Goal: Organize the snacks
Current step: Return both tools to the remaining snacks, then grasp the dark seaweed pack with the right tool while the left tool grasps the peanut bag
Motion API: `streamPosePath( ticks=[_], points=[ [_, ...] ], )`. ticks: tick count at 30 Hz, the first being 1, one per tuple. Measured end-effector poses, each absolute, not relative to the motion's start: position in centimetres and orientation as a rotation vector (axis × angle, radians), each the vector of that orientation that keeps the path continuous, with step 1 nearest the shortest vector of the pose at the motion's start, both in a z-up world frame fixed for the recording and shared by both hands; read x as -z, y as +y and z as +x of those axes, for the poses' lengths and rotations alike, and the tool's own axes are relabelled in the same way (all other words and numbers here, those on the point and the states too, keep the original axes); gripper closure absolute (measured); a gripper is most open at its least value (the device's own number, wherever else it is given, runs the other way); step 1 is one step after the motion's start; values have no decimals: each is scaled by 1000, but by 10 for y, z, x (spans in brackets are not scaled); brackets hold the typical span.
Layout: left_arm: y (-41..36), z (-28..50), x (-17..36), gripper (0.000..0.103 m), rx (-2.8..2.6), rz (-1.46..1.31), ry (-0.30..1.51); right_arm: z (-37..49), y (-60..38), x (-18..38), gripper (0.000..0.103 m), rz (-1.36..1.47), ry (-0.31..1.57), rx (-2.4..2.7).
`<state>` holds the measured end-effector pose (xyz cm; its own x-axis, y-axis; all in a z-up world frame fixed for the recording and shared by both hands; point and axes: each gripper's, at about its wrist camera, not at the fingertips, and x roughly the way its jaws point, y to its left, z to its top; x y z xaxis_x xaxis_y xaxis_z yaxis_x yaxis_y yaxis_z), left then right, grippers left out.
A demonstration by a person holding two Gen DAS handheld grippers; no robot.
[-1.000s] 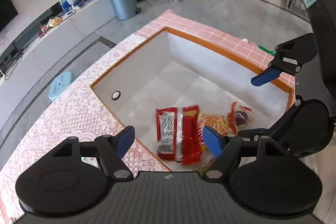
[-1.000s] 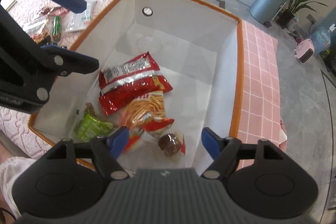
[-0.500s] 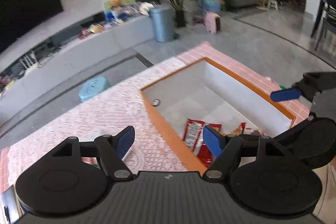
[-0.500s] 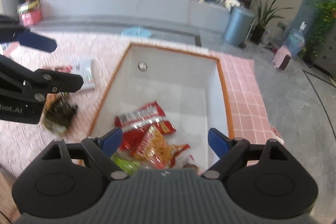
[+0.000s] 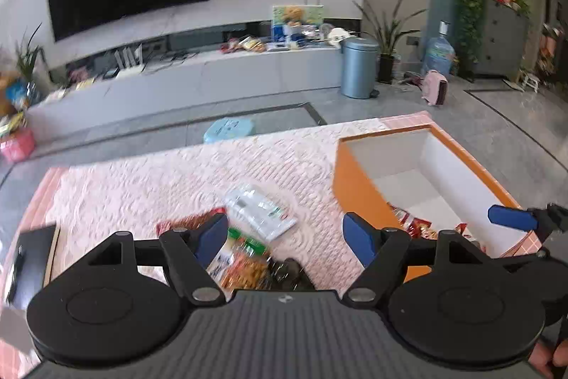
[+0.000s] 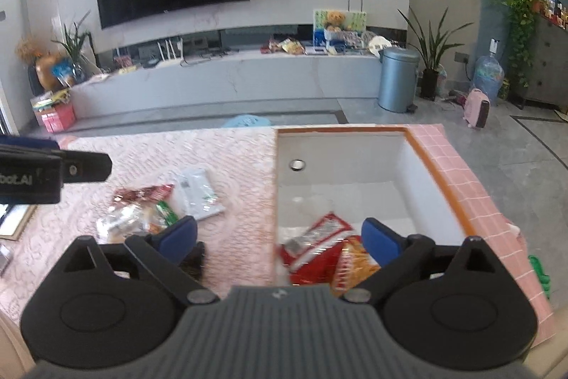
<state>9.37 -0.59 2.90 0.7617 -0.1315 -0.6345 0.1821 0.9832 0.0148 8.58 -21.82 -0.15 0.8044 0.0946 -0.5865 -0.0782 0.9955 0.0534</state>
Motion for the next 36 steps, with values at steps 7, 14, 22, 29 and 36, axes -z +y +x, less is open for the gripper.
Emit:
streamPosePath(
  ticks=[7,14,22,29,36],
  points=[
    [29,84,-5,16,112,23,715,84,-175,25,6,20,654,-95],
    [60,87,21,16,82,-40,766,81,-139,49,3,-55,666,-105],
    [88,102,45,23,56,-142,836,95,-114,72,3,-76,688,-238],
    [95,124,66,23,56,-155,900,118,-100,88,11,-84,722,-279],
    [93,147,82,30,53,-139,953,155,-95,110,37,-45,812,-228]
  ],
)
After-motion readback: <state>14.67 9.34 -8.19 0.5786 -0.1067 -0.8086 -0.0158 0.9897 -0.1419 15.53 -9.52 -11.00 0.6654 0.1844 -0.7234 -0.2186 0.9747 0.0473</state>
